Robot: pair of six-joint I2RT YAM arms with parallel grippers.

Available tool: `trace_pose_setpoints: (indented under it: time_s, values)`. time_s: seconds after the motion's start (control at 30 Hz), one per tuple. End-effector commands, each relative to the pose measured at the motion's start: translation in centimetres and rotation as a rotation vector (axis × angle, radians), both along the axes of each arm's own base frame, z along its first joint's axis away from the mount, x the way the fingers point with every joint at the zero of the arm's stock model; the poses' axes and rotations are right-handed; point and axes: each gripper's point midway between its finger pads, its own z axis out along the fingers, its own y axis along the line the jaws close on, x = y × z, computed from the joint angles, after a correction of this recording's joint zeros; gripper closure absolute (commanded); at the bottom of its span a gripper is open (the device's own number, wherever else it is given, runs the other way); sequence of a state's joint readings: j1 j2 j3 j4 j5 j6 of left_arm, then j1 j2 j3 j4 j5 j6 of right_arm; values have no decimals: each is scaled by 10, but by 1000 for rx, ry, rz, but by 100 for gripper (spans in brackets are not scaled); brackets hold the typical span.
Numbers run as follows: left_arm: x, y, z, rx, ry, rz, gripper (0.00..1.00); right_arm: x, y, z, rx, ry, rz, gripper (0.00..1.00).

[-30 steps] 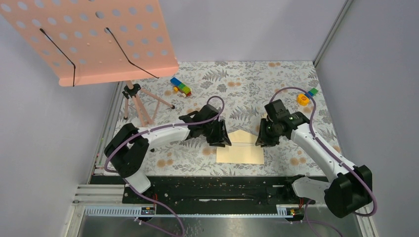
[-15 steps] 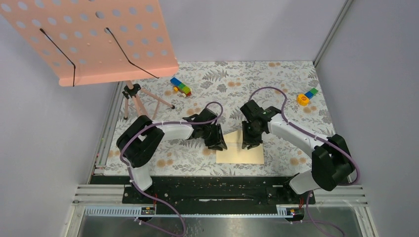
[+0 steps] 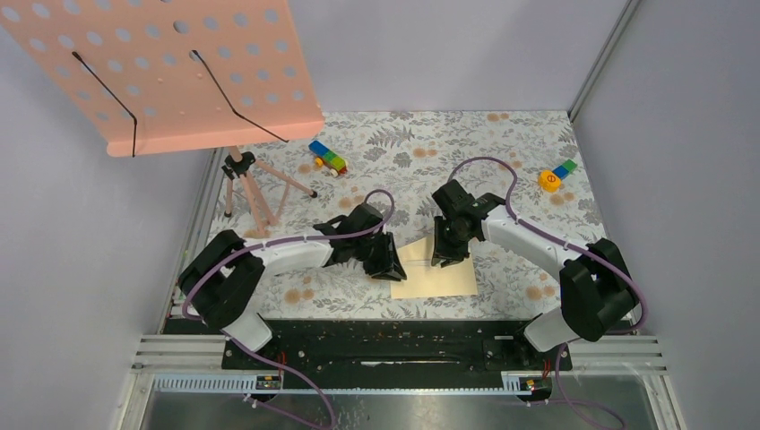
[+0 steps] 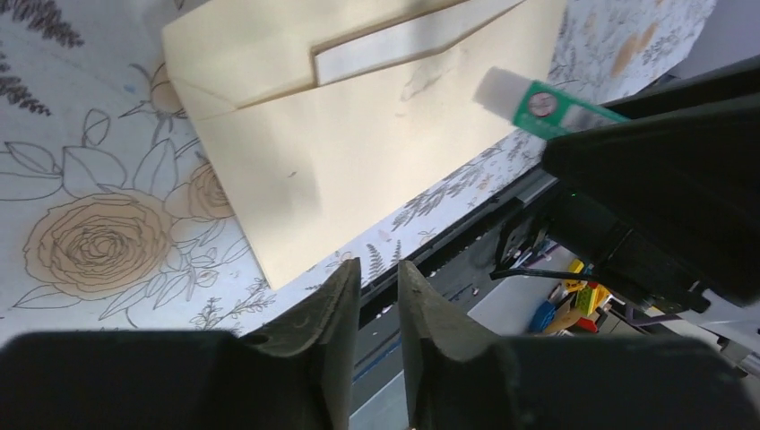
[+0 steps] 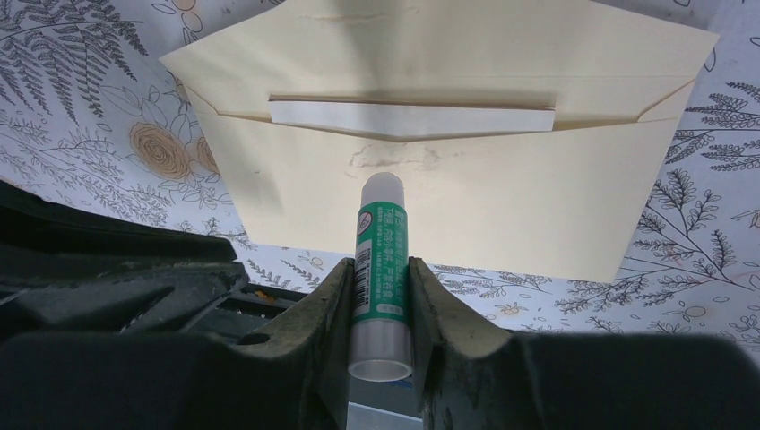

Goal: Place the letter into the envelope and seal it
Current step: Paint the envelope at the center of the board.

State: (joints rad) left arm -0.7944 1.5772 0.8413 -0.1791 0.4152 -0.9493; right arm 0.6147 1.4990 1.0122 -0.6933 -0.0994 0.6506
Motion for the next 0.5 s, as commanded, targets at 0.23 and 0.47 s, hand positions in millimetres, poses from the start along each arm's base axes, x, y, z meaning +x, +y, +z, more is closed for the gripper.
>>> trace_pose_setpoints:
  time_s: [0.23,0.47]
  values:
    - [-8,-4,-46,15,68,-14,100,-3,6,-2,10,2,14,100]
    - [-15,6,-70,71,107,7,100,-10,14,-10,28,32,18,100]
